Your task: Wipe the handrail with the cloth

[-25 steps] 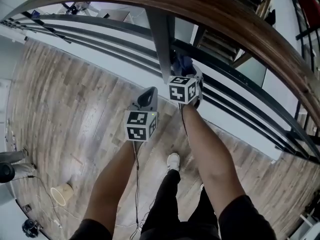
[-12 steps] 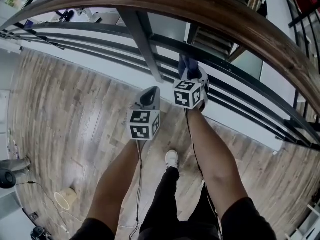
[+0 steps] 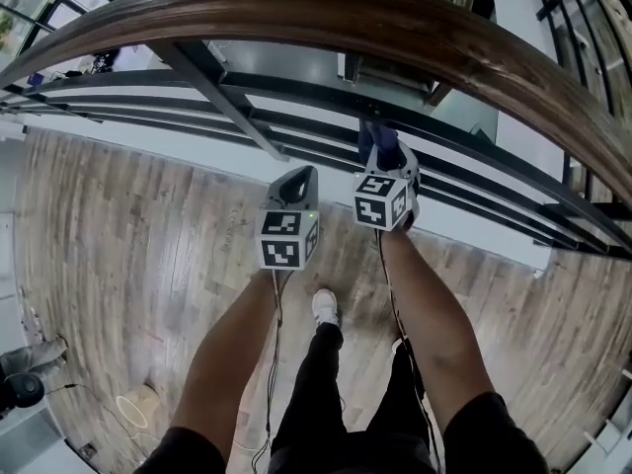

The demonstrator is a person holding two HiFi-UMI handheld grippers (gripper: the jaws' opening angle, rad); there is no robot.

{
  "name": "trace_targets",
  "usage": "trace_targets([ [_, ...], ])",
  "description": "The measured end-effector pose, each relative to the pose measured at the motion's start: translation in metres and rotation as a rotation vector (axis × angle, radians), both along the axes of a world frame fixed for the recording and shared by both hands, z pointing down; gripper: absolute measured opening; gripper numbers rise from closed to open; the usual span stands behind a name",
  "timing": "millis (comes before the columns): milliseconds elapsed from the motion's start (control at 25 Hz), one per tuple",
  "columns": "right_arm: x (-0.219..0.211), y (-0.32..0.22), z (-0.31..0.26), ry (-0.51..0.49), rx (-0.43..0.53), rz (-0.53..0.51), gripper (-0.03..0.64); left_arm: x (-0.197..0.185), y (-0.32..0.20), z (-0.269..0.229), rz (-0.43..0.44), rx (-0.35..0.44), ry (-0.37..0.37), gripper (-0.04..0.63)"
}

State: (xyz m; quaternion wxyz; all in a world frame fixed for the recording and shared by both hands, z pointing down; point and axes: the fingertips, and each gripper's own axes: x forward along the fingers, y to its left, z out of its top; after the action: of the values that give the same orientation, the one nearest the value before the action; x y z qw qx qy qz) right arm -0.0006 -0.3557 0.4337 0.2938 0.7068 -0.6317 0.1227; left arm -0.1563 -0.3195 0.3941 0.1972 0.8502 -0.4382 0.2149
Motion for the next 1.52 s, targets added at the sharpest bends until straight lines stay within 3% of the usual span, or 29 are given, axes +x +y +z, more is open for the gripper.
trace_targets([
  [840, 0.252, 0.136, -0.001, -0.004, -0.069, 0.17, 0.114, 0.264, 0.084, 0.011, 0.203, -0.044, 0.02, 0.003],
  [1120, 0.327, 0.176, -0.001, 0.019, -0.059, 0.237, 0.114, 0.304, 0.095, 0.019, 0.184, -0.065, 0.018, 0.003],
  [1520, 0.423, 0.242, 0.011, -0.033, -0.05, 0.309, 0.114, 0.406, 0.144, 0.033, 0.285, -0.044, 0.021, 0.003],
])
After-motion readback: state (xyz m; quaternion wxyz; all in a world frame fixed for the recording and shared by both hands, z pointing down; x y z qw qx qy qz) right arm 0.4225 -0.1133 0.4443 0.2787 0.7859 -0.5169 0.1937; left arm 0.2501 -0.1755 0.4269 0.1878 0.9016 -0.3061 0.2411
